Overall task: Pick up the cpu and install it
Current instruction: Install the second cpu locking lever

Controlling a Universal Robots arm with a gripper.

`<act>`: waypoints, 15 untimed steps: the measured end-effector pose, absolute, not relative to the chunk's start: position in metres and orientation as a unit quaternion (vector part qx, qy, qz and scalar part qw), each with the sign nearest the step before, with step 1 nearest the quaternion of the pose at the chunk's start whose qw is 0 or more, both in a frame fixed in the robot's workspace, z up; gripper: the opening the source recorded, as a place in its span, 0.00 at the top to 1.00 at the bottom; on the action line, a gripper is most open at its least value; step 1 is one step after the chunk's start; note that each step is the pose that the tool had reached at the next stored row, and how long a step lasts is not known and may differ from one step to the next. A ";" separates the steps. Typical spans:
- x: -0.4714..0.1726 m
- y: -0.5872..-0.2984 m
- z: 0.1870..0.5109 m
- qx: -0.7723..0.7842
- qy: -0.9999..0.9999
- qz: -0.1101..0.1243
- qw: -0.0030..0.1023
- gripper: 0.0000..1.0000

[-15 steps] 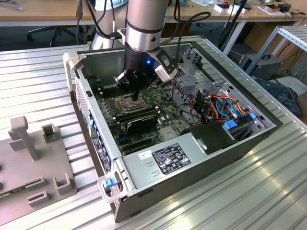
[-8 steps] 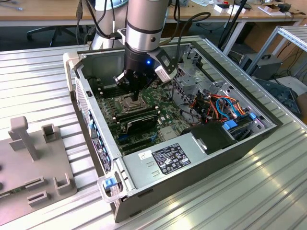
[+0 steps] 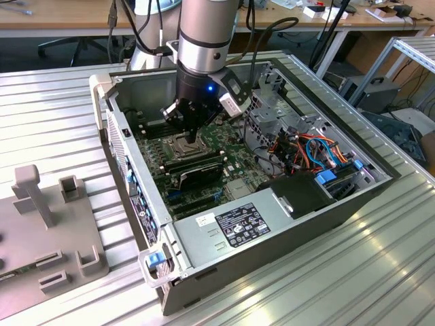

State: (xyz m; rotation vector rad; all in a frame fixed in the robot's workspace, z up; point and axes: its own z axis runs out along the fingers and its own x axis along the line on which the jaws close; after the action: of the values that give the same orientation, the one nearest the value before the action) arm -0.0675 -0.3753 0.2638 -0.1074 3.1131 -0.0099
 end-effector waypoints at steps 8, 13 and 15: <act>-0.069 -0.375 0.259 -0.035 0.999 -0.004 0.013 0.89; -0.071 -0.375 0.250 -0.034 0.999 -0.004 0.013 0.89; -0.072 -0.375 0.247 -0.034 0.999 -0.004 0.013 0.89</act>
State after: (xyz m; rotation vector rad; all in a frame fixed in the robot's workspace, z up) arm -0.0719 -0.3751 0.2474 -0.1073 3.1131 -0.0120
